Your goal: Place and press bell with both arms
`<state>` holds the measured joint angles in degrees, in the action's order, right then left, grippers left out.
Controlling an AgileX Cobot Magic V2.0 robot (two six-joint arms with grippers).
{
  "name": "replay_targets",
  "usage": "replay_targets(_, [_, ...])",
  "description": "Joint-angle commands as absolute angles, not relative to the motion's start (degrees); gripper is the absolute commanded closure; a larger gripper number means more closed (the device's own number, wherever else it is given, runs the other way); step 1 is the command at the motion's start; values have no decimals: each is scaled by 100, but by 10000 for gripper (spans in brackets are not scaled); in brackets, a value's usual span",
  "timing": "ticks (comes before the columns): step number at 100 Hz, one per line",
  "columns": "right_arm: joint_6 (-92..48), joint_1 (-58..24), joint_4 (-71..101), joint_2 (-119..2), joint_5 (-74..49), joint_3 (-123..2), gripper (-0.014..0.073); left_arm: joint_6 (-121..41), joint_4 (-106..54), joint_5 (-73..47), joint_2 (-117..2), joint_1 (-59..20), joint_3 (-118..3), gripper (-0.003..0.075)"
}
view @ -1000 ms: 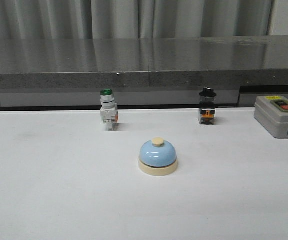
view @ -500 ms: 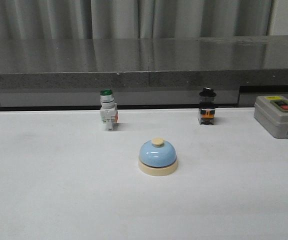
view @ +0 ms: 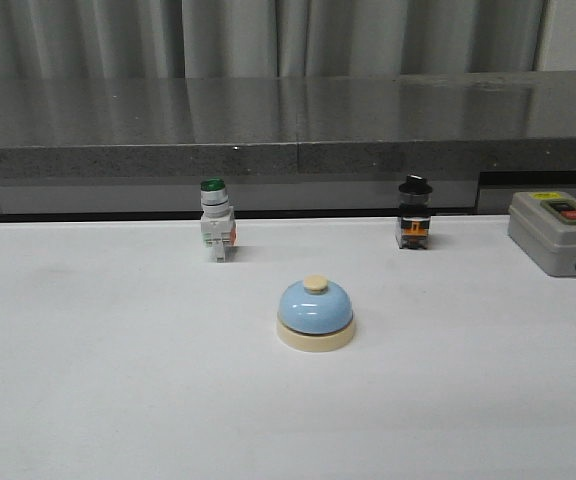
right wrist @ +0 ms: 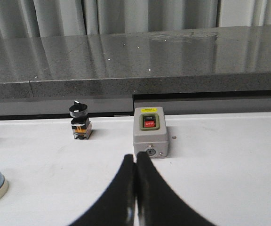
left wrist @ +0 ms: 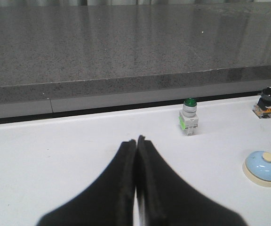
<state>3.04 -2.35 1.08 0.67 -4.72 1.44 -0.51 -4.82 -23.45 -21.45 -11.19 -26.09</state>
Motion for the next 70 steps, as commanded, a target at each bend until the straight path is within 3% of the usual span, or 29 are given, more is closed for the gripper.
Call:
replay_targets(1, [296,-211,111,160,33,66,654,-59,-363,-1864,-2176,-1105,-2779,741])
replay_targets(25, [296,-211,111,160,33,66,654,-59,159,-1406,-1975,-985,-2441,741])
replay_targets(70, [296,-211,111,160,33,66,654,257,214,-194,-38,-459,-315,741])
